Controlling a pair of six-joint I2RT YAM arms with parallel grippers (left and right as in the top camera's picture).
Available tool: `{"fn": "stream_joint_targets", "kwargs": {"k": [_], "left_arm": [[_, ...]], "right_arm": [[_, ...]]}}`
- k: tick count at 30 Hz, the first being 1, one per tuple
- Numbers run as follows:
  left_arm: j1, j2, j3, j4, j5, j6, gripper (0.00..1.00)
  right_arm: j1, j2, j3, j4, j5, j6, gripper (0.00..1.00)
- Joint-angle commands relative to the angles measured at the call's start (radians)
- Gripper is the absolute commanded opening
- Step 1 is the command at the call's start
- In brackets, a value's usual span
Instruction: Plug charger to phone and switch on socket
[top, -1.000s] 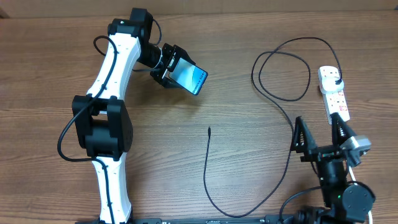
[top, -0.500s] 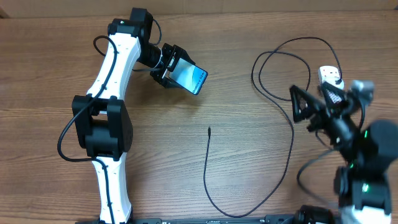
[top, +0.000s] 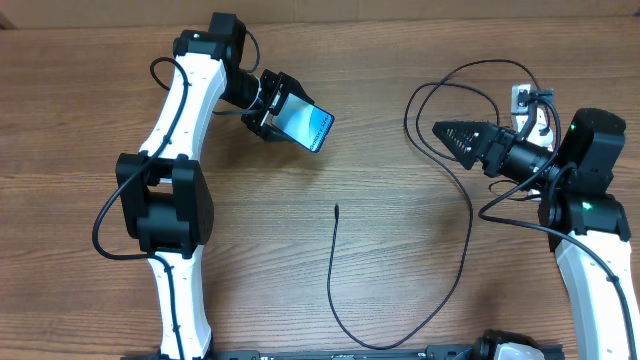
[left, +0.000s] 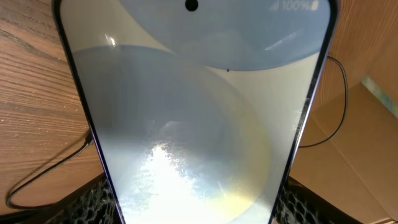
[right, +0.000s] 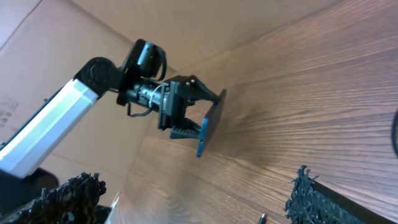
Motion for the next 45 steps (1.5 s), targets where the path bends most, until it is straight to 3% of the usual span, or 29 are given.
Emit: {"fn": "stream_joint_targets", "kwargs": {"k": [1,15,19,28,45], "left_arm": [[-0.007,-0.042,0.027,0.000,0.021,-0.014,0.04],[-0.007,-0.042,0.027,0.002,0.016,-0.044,0.04],[-0.009,-0.042,0.027,0.014,0.017,-0.052,0.04],[-0.046,-0.042,0.027,0.035,0.015,-0.069,0.04],[-0.220,-0.042,0.027,0.096,-0.072,-0.356,0.04]], "right_arm": [[0.006,-0.012,0.028,0.024,-0.058,0.007,1.00],[0.007,0.006,0.028,0.024,-0.018,0.060,1.00],[0.024,0.063,0.028,-0.015,0.043,0.150,1.00],[0.165,0.266,0.028,0.051,0.071,0.156,1.00],[0.288,0.348,0.028,0.093,0.332,0.159,1.00]]}}
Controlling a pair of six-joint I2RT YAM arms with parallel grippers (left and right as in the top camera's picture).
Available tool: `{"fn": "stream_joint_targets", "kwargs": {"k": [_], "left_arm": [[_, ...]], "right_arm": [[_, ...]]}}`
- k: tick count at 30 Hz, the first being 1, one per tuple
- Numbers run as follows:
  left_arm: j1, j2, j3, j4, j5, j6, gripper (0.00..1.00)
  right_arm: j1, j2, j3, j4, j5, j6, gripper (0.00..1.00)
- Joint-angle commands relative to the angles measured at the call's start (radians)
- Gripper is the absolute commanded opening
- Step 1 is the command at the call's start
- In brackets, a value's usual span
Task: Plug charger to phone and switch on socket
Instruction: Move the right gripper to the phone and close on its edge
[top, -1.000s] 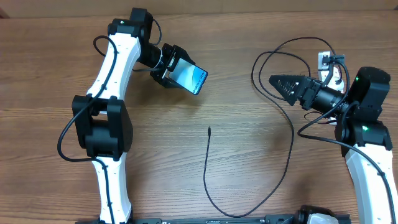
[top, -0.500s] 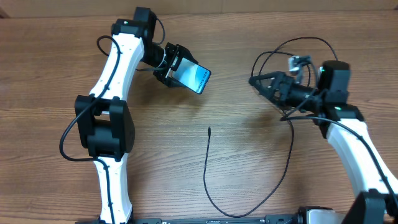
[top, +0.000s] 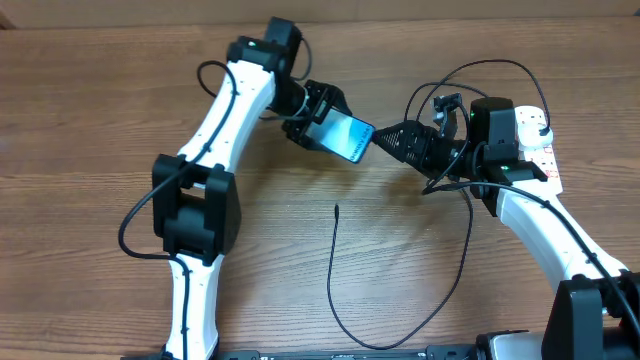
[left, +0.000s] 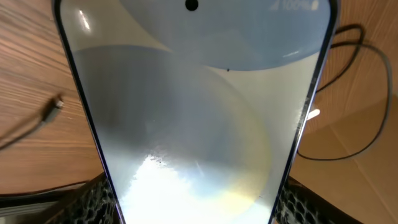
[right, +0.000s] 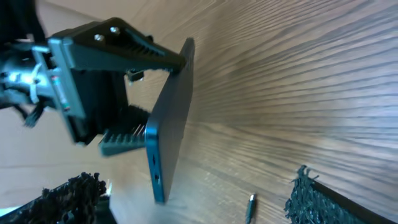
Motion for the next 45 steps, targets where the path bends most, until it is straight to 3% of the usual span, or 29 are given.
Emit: {"fn": "stream_joint_targets", "kwargs": {"k": [1,12,24,34,37,45], "left_arm": [[-0.044,-0.041,0.027,0.031,0.000,-0.112,0.04],[-0.144,-0.041,0.027,0.153,-0.002,-0.229,0.04],[-0.187,-0.041,0.027,0.179,0.010,-0.264,0.04],[-0.188,-0.041,0.027,0.179,0.016,-0.280,0.04],[-0.188,-0.041,0.027,0.179,0.012,-0.283,0.04],[-0.190,-0.041,0.027,0.179,-0.002,-0.291,0.04]], "right_arm": [[0.006,0.003,0.024,0.003,0.066,0.005,1.00],[0.006,0.003,0.024,-0.022,0.067,0.004,1.00],[0.006,0.003,0.024,-0.075,0.172,0.004,0.99],[0.006,0.003,0.024,-0.073,0.185,0.003,0.70],[0.006,0.003,0.024,-0.072,0.185,0.003,0.55],[0.016,0.003,0.024,-0.072,0.185,0.003,0.47]]}}
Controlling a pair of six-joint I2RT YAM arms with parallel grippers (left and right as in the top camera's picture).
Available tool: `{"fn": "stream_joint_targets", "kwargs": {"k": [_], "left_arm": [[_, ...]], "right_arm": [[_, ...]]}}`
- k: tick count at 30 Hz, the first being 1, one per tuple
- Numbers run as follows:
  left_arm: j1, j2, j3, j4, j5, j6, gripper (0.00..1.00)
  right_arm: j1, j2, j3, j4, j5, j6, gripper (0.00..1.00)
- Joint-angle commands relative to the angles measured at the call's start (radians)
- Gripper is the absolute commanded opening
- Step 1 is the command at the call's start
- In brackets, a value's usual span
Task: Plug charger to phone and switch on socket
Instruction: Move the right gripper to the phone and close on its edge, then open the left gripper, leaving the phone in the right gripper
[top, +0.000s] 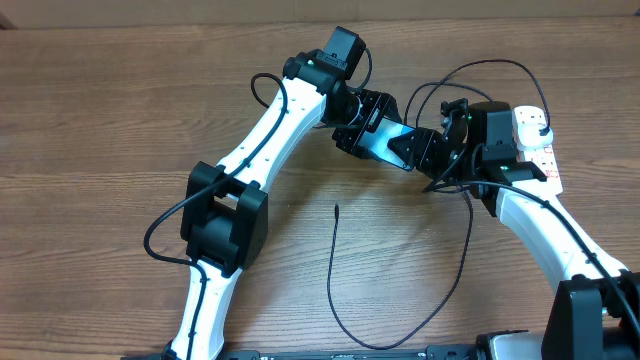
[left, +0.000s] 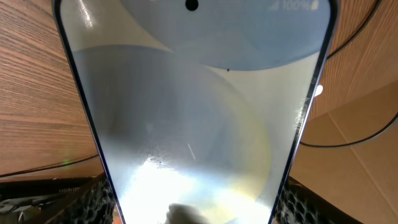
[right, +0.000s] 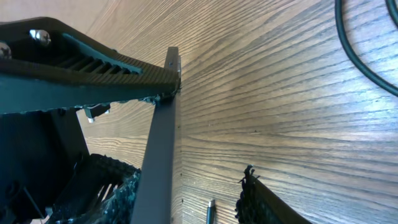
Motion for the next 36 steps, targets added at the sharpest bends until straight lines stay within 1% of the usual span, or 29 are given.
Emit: {"fn": "stream_joint_targets", "kwargs": {"k": [1,14,21,28,36], "left_arm": [[-0.011,-0.041,0.027,0.005,0.011,-0.025,0.04],[-0.018,-0.041,0.027,0.004,0.011,-0.033,0.04],[-0.025,-0.041,0.027,0.004,0.004,-0.040,0.04],[-0.028,-0.041,0.027,0.004,0.004,-0.048,0.04],[-0.029,-0.041,0.027,0.006,0.015,-0.061,0.04]], "right_arm": [[0.012,0.003,0.024,0.006,0.007,0.000,0.47],[0.016,0.003,0.024,0.006,0.007,0.000,0.45],[0.018,0.003,0.024,0.006,0.007,-0.003,0.41],[0.018,0.003,0.024,0.005,0.007,-0.003,0.31],[0.018,0.003,0.024,-0.002,0.007,-0.003,0.27]]}}
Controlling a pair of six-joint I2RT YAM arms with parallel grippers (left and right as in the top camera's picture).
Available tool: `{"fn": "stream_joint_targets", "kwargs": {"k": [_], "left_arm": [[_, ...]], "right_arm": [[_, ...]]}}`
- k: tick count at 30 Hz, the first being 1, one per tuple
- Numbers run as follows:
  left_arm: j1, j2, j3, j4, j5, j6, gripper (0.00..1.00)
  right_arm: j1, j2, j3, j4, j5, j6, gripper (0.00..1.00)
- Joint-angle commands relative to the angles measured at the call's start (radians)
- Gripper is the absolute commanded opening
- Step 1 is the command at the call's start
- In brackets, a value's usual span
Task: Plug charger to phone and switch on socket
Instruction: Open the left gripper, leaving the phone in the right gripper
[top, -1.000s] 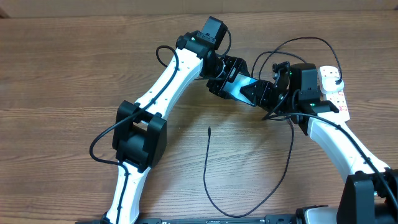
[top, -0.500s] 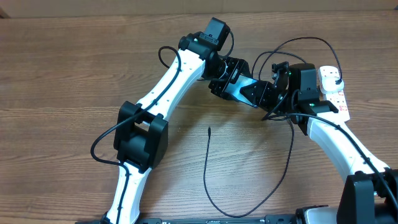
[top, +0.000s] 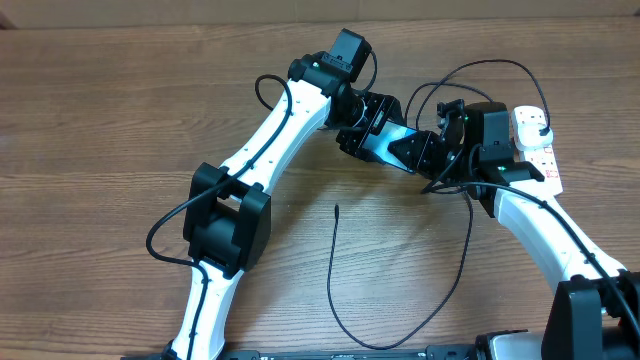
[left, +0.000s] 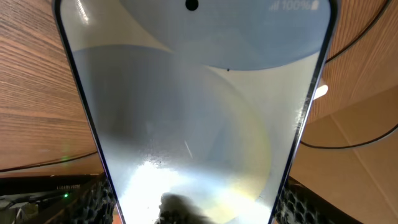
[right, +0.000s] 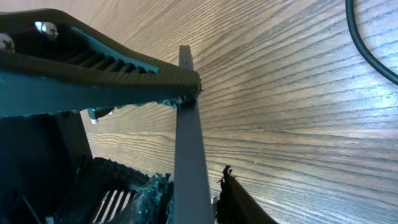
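The phone (top: 388, 141) hangs above the table's far middle, and my left gripper (top: 372, 133) is shut on its sides. In the left wrist view its lit screen (left: 193, 112) fills the frame between my mesh fingers (left: 93, 202). My right gripper (top: 416, 151) meets it from the right. The right wrist view shows the phone edge-on (right: 188, 143), with the right gripper (right: 193, 199) shut on its two faces. The black charger cable (top: 345, 320) lies on the table, its free plug tip (top: 336, 208) bare. The white socket strip (top: 536, 145) sits at the far right.
The cable loops (top: 450, 90) curl over the table behind my right arm and run down its right side to the front edge. My left arm (top: 280, 120) stretches across the far middle. Cardboard lies beyond the table's far edge.
The right gripper's fingers stood wide on either side of the phone's end; now they are closed against it. Both arms and the phone sit almost where they were.
At first my left gripper held the phone up at the far left, the right gripper open near the socket strip. Then both were nearer the middle, the phone's end facing the right gripper. Then the right fingers straddled the phone, and now they grip it.
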Motion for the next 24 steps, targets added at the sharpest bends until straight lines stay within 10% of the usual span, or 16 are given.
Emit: {"fn": "stream_joint_targets", "kwargs": {"k": [1,20,24], "left_arm": [[-0.009,-0.041,0.027,0.007,0.024,-0.030,0.04],[-0.019,-0.041,0.027,0.007,0.018,-0.029,0.05],[-0.019,-0.041,0.027,0.007,0.019,-0.029,0.33]], "right_arm": [[0.006,0.003,0.024,0.003,0.007,0.000,0.26],[0.006,0.003,0.024,0.003,0.006,0.000,0.13],[0.006,0.003,0.024,0.000,0.006,0.000,0.13]]}}
